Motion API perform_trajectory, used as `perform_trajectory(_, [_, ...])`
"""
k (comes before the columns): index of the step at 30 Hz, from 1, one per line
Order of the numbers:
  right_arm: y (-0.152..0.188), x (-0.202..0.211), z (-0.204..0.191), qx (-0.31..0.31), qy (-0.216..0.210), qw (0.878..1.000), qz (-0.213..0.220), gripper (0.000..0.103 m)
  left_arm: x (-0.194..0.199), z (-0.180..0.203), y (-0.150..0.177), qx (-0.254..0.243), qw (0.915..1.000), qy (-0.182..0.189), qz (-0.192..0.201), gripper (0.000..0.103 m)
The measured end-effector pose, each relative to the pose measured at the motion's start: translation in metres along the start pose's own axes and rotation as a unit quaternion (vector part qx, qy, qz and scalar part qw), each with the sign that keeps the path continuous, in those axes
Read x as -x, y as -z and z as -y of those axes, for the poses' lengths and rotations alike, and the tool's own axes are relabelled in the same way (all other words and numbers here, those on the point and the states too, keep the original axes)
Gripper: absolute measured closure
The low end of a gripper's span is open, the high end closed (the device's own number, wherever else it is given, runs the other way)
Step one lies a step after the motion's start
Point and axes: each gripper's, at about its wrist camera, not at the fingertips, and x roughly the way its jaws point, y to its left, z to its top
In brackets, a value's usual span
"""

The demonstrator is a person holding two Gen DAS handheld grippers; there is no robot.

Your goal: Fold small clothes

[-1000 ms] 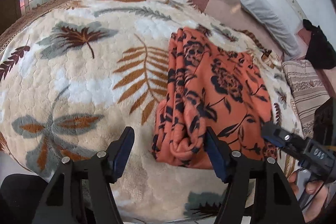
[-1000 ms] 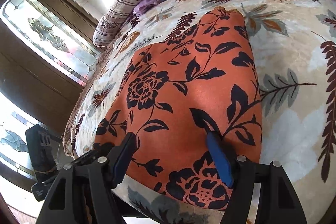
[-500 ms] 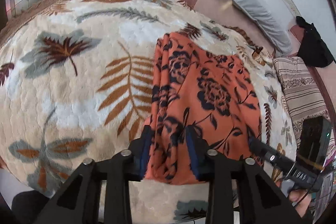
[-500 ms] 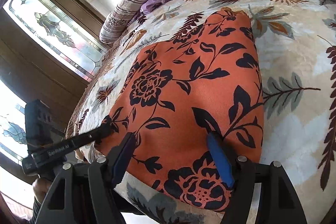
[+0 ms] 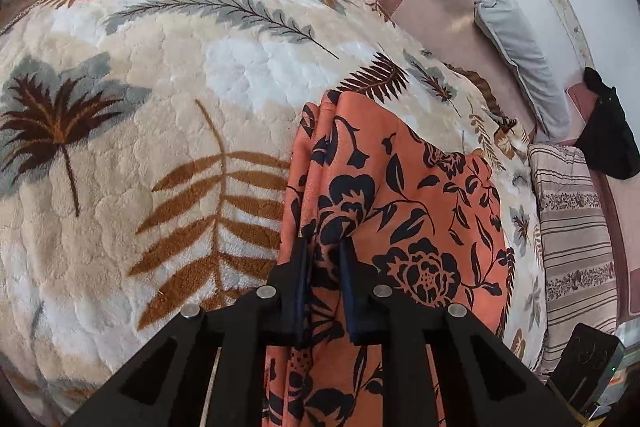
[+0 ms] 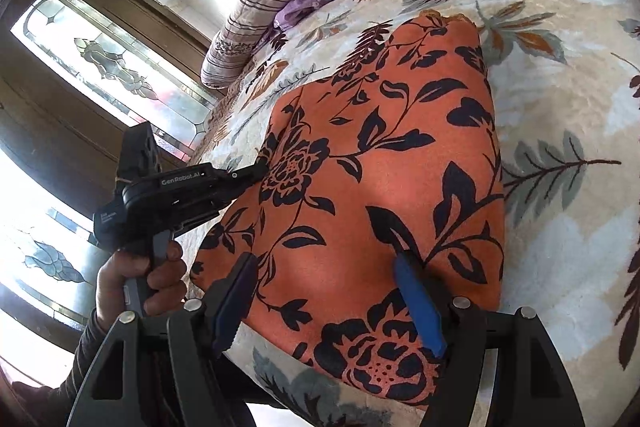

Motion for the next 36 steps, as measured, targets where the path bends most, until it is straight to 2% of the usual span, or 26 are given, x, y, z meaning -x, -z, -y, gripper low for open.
perform_trajectory(2, [0.000,0.000,-0.002,0.004,0.001,1.000,0.001,0.025,0.007,0.005,0.001,-0.001,0.9999,-0.011,0.009,0.082])
perform_trajectory(5, [0.000,-0.001,-0.004,0.010,0.007,1.000,-0.002,0.025,0.027,0.017,0.006,-0.019,0.9993,0.009,0.031,0.076])
perform_trajectory(6, [-0.001,-0.001,-0.004,0.007,0.007,1.000,-0.002,0.025,0.033,0.022,0.011,-0.036,0.9985,0.010,0.041,0.058])
perform_trajectory(7, [-0.002,-0.001,-0.003,0.003,0.006,1.000,-0.003,0.025,0.034,0.024,0.015,-0.056,0.9974,-0.005,0.046,0.037])
perform_trajectory(8, [-0.002,-0.002,-0.003,0.000,0.005,1.000,-0.004,0.025,0.027,0.025,0.021,-0.072,0.9959,-0.035,0.042,0.036])
perform_trajectory(9, [-0.003,-0.001,-0.003,-0.003,0.005,1.000,-0.004,0.025,0.013,0.020,0.026,-0.076,0.9948,-0.066,0.017,0.040])
perform_trajectory(10, [-0.003,-0.001,-0.003,-0.006,0.005,1.000,-0.005,0.025,-0.003,0.010,0.031,-0.064,0.9954,-0.070,-0.015,0.042])
perform_trajectory(11, [-0.003,-0.001,-0.003,-0.009,0.004,1.000,-0.006,0.025,-0.004,0.002,0.034,-0.050,0.9975,-0.051,-0.003,0.042])
perform_trajectory(14, [-0.007,0.005,-0.004,-0.020,0.004,1.000,-0.015,0.025,0.013,0.007,0.035,-0.045,0.9977,-0.049,0.011,0.045])
perform_trajectory(18, [-0.027,0.035,0.000,-0.045,-0.020,0.998,0.028,0.025,0.040,0.016,0.043,-0.061,0.9968,-0.034,0.039,0.045])
perform_trajectory(19, [-0.037,0.041,0.002,-0.049,-0.029,0.998,0.041,0.025,0.040,0.015,0.047,-0.067,0.9959,-0.044,0.041,0.045])
perform_trajectory(21, [-0.053,0.043,0.006,-0.058,-0.040,0.996,0.052,0.022,0.022,0.005,0.056,-0.068,0.9944,-0.081,0.008,0.042])
perform_trajectory(23, [-0.068,0.028,0.020,-0.082,-0.058,0.994,0.040,0.015,0.019,-0.003,0.060,-0.054,0.9965,-0.062,0.017,0.041])
perform_trajectory(26, [-0.069,-0.017,0.053,-0.138,-0.050,0.989,-0.022,0.014,0.025,0.004,0.057,-0.059,0.9954,-0.074,0.012,0.042])
perform_trajectory(30, [-0.076,0.002,0.045,-0.141,-0.066,0.988,-0.001,0.014,0.048,0.021,0.052,-0.079,0.9939,-0.062,0.047,0.043])
perform_trajectory(32, [-0.081,0.009,0.036,-0.126,-0.090,0.988,0.010,0.014,0.051,0.030,0.052,-0.090,0.9934,-0.039,0.059,0.042])
perform_trajectory(34, [-0.082,0.000,0.035,-0.114,-0.082,0.990,0.003,0.013,0.037,0.033,0.052,-0.101,0.9918,-0.061,0.049,0.038])
perform_trajectory(35, [-0.080,-0.014,0.041,-0.122,-0.066,0.990,-0.018,0.013,0.018,0.032,0.052,-0.105,0.9907,-0.084,0.023,0.038])
perform_trajectory(36, [-0.077,-0.023,0.047,-0.132,-0.062,0.989,-0.032,0.013,0.005,0.026,0.055,-0.100,0.9901,-0.098,0.005,0.034])
